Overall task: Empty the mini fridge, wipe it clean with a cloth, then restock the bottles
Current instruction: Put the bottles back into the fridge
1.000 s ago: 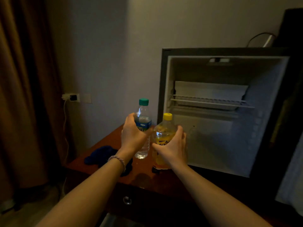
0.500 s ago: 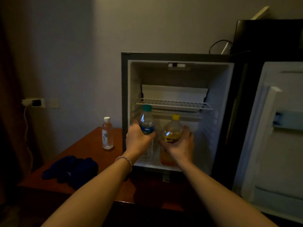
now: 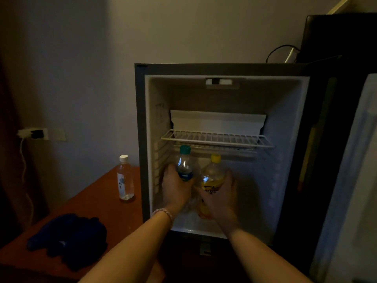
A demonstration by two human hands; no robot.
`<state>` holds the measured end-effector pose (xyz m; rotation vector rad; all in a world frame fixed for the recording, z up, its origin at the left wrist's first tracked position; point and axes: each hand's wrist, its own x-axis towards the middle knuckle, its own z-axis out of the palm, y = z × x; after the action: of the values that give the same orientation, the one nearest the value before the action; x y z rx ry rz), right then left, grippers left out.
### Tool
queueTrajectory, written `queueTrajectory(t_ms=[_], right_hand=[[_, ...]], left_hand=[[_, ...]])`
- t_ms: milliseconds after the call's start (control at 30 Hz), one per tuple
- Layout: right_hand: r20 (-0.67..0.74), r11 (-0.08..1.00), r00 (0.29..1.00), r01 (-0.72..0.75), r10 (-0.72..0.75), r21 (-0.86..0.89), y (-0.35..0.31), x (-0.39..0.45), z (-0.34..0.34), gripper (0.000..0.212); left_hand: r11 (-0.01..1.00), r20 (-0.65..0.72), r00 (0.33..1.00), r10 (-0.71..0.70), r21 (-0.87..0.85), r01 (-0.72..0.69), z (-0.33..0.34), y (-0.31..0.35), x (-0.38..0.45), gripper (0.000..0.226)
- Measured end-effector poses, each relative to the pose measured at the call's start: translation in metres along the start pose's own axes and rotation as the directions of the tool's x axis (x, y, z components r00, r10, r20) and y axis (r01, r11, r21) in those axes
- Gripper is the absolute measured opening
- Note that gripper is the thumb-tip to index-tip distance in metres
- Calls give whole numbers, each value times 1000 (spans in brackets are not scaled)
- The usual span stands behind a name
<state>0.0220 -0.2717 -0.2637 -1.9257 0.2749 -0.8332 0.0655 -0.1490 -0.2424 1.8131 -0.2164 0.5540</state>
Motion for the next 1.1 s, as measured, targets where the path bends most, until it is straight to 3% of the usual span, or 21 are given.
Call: queueTrajectory(t_ms=[267, 433, 500, 567, 767, 900, 1100], right_hand=[[55, 997, 995, 80, -80, 5, 24, 5, -1, 112], [154, 994, 986, -78, 65, 81, 53, 4, -14, 82], [202, 991, 976, -97, 77, 90, 58, 2, -19, 60], [202, 992, 977, -92, 73, 87, 59, 3, -20, 52], [124, 996, 989, -87, 85, 3, 58, 8, -2, 59], [82, 997, 993, -79, 79, -5, 58, 10, 9, 66], [46, 998, 998, -53, 51, 43, 62, 20, 19, 56]], left_hand=[[1000, -49, 999, -6, -13, 5, 13, -13, -4, 75], [992, -4, 994, -110, -60, 110, 11, -18, -18, 79], [986, 10, 989, -148, -70, 149, 11, -21, -23, 80], [986, 3, 987, -160, -53, 160, 11, -26, -26, 77], [952, 3, 964, -265, -159, 262, 8, -31, -31, 51], [960, -8, 974, -228, -167, 224, 11, -32, -27, 38], [946, -37, 970, -241, -230, 227, 23, -40, -12, 32]])
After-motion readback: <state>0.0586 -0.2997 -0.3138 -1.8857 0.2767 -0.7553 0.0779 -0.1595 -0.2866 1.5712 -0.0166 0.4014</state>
